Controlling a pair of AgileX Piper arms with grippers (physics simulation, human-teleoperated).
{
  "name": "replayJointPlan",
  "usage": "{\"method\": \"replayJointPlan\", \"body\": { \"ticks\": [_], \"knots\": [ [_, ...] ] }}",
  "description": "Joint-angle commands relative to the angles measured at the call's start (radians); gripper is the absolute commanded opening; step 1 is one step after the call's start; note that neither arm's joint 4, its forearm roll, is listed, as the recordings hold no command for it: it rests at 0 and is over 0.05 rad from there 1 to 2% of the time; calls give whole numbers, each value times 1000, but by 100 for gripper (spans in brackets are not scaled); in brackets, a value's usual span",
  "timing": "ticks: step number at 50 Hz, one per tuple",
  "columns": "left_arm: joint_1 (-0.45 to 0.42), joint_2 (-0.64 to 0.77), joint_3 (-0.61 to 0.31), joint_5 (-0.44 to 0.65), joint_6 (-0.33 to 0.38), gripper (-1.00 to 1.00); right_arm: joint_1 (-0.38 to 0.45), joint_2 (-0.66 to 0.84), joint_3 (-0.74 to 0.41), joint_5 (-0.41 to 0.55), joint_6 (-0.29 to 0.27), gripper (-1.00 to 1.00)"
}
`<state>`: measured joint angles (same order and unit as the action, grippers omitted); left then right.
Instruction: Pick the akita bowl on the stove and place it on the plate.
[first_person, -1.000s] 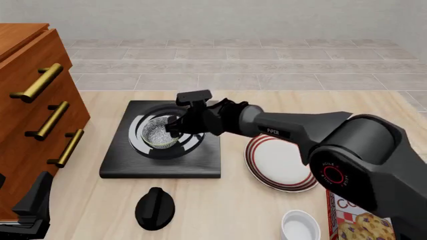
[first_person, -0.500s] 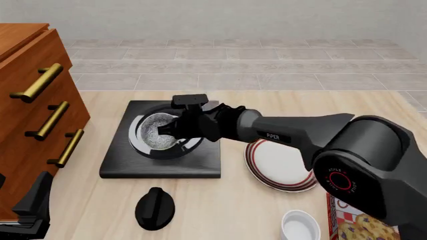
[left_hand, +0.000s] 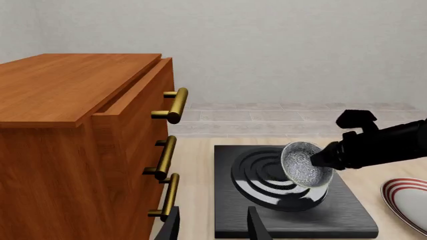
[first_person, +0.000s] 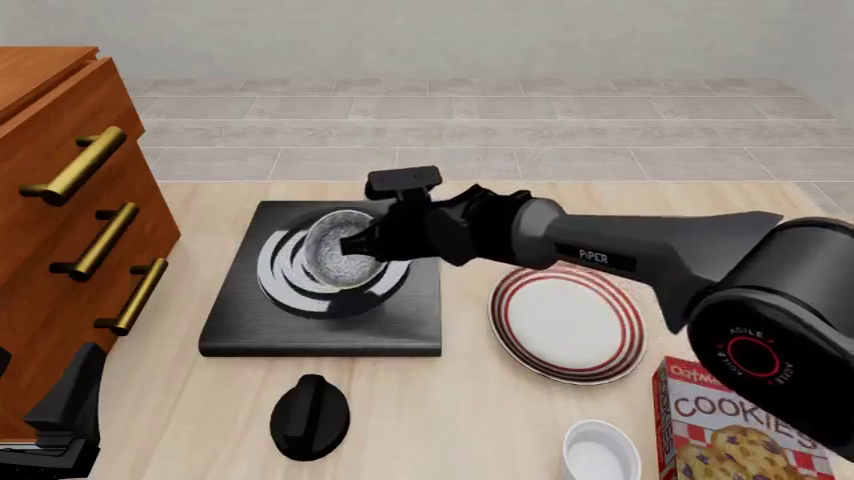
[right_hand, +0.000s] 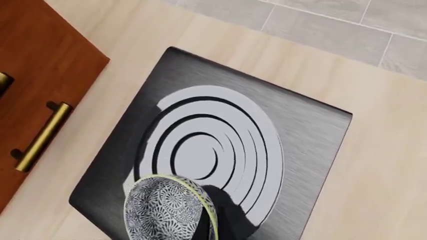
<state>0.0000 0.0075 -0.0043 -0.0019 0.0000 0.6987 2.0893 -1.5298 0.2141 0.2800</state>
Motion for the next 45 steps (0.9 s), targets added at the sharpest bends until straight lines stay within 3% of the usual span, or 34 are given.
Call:
{"method": "replayJointPlan", "body": {
  "ticks": [1,18,35,45],
  "knots": [
    [0,0,0,0,0,100,-26,-75,41,-8,-18,-100],
    [0,0,0,0,0,100,-75,-182,172,-89,22,-100],
    [0,0,0,0,0,100,-164,-254,254,-136,10,-100],
    [0,0,0,0,0,100,-200,-283,307,-170,31,-100]
  ]
}}
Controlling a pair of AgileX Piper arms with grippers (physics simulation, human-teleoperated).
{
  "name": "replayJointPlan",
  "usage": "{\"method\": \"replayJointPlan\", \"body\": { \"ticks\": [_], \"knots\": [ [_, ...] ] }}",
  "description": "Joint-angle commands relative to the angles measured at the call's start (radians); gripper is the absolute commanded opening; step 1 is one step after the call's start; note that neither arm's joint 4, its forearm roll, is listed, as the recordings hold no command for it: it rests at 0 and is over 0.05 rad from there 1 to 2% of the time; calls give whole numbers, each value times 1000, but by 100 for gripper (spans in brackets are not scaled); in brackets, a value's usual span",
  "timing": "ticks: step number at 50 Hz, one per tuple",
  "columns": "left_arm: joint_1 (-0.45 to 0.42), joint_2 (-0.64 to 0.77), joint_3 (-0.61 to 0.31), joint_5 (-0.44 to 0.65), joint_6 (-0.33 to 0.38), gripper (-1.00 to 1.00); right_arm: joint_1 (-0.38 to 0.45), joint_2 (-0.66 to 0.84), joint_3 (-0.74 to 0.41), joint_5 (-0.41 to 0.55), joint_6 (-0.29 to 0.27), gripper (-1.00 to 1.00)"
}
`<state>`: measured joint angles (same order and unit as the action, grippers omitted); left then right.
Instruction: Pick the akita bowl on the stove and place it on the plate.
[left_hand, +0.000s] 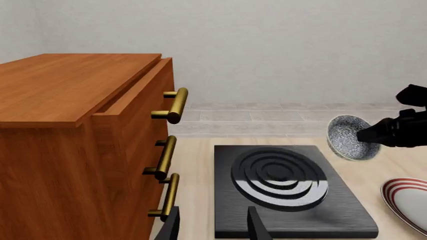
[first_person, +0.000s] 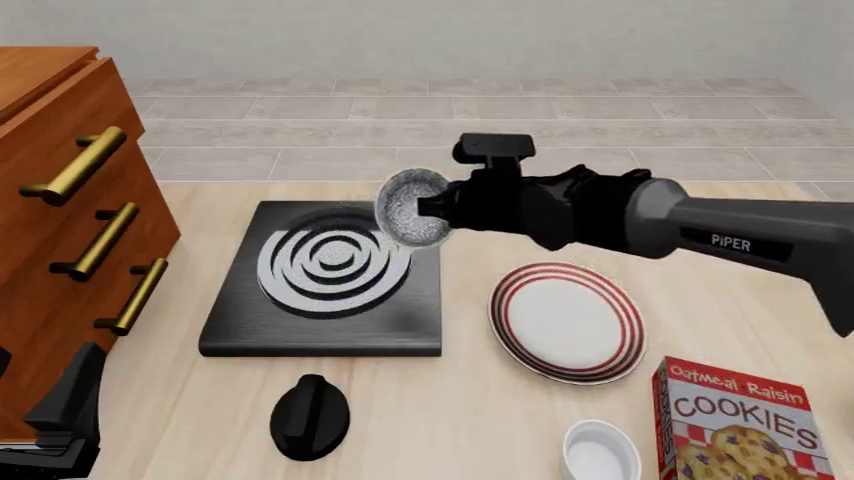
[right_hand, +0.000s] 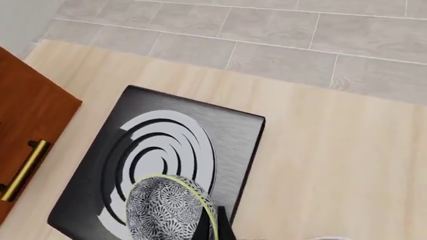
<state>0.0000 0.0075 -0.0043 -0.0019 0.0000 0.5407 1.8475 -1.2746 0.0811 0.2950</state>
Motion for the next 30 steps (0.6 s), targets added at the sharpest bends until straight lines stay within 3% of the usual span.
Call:
{"method": "replayJointPlan", "body": {
  "ticks": [1,30],
  "knots": [
    [0,0,0,0,0,100,-52,-43,55,-41,19,-100],
    [0,0,0,0,0,100,-175,-137,249,-175,79,-100]
  ]
}}
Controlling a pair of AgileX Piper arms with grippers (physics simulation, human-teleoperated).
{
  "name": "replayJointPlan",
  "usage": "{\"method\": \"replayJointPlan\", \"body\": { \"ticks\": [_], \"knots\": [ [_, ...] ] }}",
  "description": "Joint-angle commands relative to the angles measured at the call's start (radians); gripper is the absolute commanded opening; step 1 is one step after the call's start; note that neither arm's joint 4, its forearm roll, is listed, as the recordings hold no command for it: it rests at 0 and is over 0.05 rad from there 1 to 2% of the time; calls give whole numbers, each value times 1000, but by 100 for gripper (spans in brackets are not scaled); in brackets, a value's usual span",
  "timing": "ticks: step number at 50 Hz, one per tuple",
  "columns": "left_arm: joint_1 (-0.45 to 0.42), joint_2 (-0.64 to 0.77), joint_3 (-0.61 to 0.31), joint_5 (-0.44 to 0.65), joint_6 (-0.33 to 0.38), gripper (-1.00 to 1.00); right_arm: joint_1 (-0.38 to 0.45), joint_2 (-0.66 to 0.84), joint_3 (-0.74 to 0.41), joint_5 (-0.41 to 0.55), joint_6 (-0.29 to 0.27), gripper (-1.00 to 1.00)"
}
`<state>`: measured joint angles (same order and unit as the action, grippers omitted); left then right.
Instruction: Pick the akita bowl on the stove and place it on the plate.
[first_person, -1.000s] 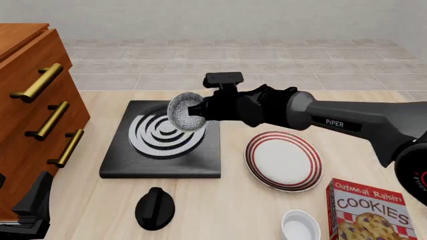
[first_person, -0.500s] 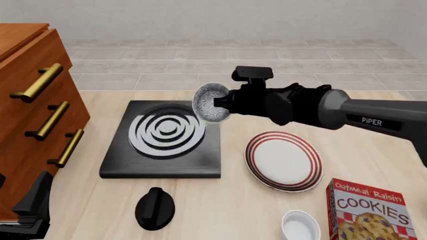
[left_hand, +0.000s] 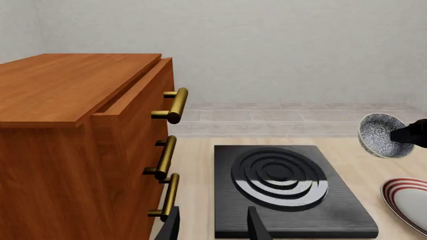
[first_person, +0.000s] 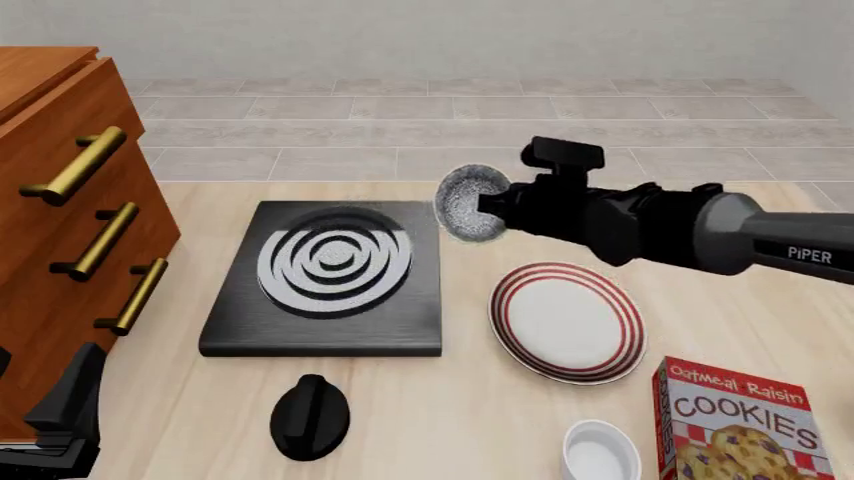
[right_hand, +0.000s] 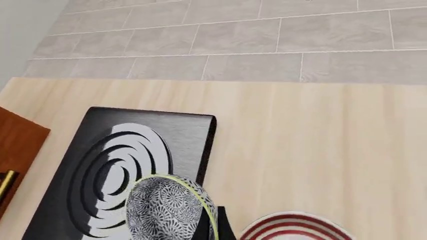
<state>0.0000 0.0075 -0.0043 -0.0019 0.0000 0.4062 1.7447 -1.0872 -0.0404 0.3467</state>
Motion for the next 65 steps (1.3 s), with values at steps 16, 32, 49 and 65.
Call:
{"method": "replayJointPlan", "body": {
  "ticks": [16,32,49,65],
  "knots": [
    [0,0,0,0,0,100,-92,-80,165,-115,53,-100],
    [0,0,0,0,0,100,-137,-124,259,-175,87,-100],
    [0,0,0,0,0,100,-160,-148,361,-239,112,-100],
    [0,0,0,0,0,100,-168,-143,458,-321,154,-100]
  ]
}}
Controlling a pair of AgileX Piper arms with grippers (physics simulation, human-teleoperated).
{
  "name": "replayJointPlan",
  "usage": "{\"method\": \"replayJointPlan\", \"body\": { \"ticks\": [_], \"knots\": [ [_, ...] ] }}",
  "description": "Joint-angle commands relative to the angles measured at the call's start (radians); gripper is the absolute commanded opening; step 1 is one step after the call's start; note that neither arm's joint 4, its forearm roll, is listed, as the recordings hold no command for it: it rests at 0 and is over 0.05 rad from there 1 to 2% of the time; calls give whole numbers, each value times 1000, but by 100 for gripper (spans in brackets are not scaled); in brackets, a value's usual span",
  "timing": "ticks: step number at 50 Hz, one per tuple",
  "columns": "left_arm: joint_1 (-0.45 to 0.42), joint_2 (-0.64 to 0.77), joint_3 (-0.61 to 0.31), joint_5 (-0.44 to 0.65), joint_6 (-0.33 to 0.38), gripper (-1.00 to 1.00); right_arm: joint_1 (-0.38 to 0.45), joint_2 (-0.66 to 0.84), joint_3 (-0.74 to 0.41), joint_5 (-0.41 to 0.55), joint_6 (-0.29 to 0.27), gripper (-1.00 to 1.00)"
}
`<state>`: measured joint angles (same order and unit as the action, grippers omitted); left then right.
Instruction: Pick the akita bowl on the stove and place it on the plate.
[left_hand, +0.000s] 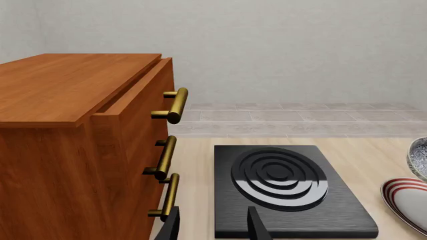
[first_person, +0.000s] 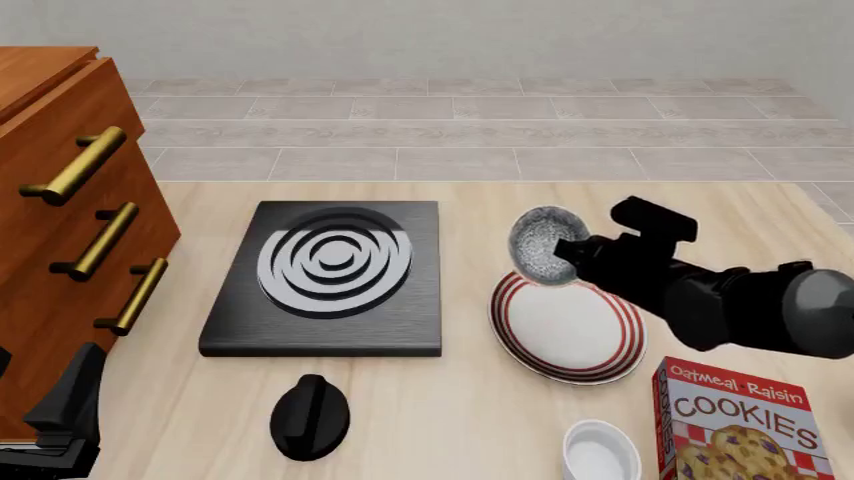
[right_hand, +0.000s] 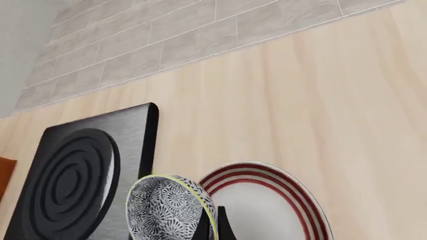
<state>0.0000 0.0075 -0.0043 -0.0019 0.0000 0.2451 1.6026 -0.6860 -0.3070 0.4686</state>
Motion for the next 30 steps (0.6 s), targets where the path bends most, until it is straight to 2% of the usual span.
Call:
{"method": "replayJointPlan", "body": {
  "ticks": [1,30],
  "knots": [
    [0,0,0,0,0,100,-6,1,61,-60,33,-100],
    [0,0,0,0,0,100,-23,59,141,-164,77,-100]
  ]
}}
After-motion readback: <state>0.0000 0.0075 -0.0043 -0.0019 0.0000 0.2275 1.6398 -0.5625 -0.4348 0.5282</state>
